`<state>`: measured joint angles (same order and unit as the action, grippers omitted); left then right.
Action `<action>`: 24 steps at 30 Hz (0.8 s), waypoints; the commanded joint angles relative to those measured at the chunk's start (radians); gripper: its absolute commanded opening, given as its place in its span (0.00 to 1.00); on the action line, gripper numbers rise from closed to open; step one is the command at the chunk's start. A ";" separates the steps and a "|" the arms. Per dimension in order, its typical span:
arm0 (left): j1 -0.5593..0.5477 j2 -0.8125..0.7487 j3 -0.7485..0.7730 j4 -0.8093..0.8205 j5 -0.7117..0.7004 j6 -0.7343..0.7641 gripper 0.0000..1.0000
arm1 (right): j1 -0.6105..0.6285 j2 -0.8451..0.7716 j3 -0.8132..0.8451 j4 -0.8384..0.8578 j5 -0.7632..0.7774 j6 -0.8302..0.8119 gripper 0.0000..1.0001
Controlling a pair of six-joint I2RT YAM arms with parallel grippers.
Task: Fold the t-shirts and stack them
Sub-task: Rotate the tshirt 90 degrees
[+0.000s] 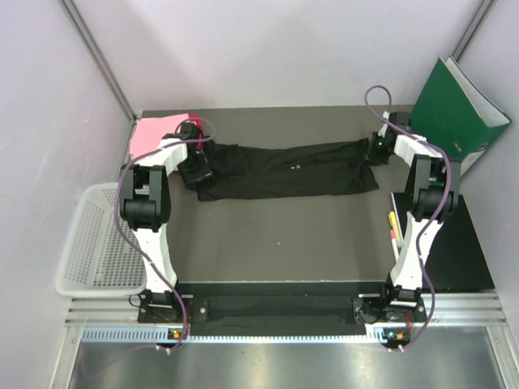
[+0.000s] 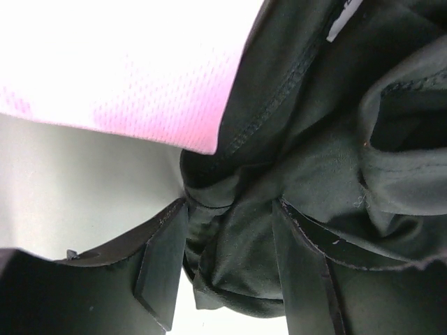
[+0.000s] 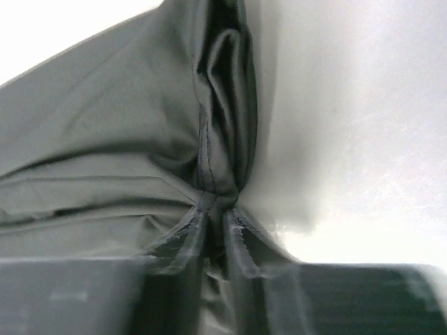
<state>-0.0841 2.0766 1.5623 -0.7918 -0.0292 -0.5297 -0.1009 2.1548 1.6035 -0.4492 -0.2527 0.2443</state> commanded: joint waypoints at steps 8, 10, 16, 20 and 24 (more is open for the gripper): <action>-0.023 0.115 0.166 -0.004 -0.037 0.002 0.56 | 0.015 -0.122 -0.197 -0.112 0.000 0.032 0.00; -0.028 0.137 0.192 0.006 -0.025 0.008 0.56 | 0.017 -0.159 -0.265 -0.121 -0.017 0.039 0.00; -0.045 0.263 0.358 0.031 0.011 0.014 0.56 | 0.030 -0.324 -0.454 -0.177 -0.040 0.061 0.00; -0.045 0.385 0.557 0.028 0.015 0.020 0.56 | 0.059 -0.453 -0.539 -0.233 -0.040 0.075 0.00; -0.045 0.488 0.740 0.043 0.025 0.028 0.56 | 0.090 -0.545 -0.594 -0.301 -0.049 0.081 0.00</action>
<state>-0.1265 2.4466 2.1666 -0.7975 -0.0319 -0.5163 -0.0444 1.7252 1.0439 -0.6399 -0.2859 0.3138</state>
